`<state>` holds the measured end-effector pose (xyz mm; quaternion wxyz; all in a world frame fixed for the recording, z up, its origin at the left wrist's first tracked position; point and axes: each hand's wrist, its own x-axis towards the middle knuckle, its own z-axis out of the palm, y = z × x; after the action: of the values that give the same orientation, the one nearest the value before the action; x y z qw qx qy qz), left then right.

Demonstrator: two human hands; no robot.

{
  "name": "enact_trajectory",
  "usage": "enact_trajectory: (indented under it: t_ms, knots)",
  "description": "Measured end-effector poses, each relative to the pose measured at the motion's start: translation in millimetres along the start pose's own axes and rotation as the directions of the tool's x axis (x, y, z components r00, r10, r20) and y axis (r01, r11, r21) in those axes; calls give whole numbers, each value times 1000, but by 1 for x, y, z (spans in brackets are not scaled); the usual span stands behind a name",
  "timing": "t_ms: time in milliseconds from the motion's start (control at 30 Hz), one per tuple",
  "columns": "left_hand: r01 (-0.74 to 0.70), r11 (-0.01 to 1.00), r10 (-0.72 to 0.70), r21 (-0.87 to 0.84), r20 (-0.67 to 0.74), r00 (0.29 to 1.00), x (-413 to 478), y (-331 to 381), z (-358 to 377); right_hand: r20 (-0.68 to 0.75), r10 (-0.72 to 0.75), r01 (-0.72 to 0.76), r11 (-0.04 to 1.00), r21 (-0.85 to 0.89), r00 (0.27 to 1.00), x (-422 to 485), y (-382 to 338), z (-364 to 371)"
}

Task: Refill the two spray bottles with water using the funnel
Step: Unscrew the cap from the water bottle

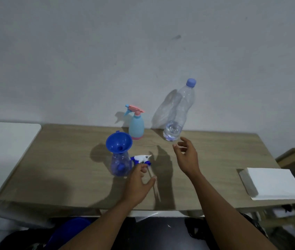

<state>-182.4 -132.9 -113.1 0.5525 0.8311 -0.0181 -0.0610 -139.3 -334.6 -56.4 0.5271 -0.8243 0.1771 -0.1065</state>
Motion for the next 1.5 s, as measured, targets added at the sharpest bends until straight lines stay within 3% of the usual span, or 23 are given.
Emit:
enact_trajectory:
  t_ms: [200, 433, 533, 767, 1300, 1500]
  knots:
    - [-172, 985, 172, 3, -50, 984, 105, 103, 43, -53, -40, 44, 995, 86, 998, 80, -39, -53]
    - [-205, 976, 206, 81, -10, 978, 196, 172, 64, 169, -100, 73, 984, 161, 981, 140, -77, -74]
    - [-220, 975, 222, 44, -48, 974, 205, 178, 67, 184, -144, 107, 974, 198, 972, 143, -76, -73]
    - [-187, 981, 178, -56, -140, 974, 175, 181, 63, 147, -209, 181, 966, 185, 967, 116, -65, -80]
    - [-254, 960, 243, -116, -98, 965, 38, 156, 50, 130, -198, 168, 964, 206, 972, -16, -27, -115]
    - [-285, 958, 288, 36, -114, 951, 23, 155, 52, 143, -201, 179, 972, 154, 969, -20, -35, -123]
